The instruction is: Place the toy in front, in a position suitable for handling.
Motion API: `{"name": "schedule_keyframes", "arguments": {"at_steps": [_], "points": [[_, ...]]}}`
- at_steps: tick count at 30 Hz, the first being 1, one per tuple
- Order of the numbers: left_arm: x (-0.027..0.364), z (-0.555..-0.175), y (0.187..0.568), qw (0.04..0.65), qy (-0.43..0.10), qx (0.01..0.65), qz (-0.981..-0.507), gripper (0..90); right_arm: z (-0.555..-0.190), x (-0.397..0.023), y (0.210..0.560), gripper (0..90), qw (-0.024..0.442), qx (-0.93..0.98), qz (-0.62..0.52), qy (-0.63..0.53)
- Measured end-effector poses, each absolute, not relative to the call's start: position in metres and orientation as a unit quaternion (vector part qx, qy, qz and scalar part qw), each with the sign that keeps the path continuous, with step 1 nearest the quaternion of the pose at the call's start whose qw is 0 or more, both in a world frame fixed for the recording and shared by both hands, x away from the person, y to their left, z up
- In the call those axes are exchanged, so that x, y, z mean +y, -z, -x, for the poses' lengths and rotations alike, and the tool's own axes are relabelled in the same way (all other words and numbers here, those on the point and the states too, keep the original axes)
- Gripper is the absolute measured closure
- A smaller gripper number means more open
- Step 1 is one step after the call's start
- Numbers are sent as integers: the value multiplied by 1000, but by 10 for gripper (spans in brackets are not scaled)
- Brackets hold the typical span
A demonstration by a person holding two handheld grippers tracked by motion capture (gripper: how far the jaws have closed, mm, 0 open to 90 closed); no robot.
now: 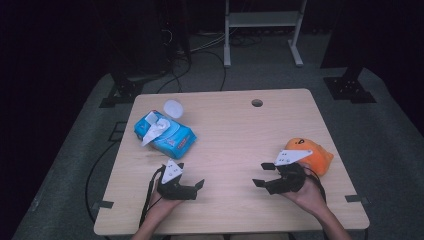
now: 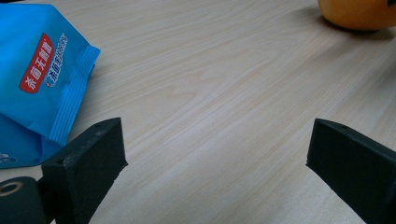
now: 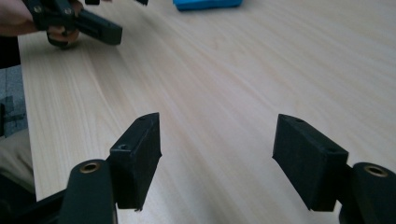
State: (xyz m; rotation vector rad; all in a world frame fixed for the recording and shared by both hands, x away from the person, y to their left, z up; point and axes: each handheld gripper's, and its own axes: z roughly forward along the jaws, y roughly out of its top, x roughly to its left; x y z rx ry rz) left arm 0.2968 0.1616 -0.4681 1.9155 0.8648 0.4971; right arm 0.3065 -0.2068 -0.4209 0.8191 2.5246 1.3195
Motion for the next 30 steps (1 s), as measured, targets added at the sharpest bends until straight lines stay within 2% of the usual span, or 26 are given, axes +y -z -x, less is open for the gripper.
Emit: {"name": "schedule_keyframes", "arguments": {"at_steps": [12, 30], "points": [[163, -297, 468, 469, -206, 358, -781, 35, -320, -216, 397, 310, 113, 843, -275, -449], [162, -297, 469, 468, -209, 358, -781, 35, -334, -261, 367, 310, 157, 821, -311, -452]]}}
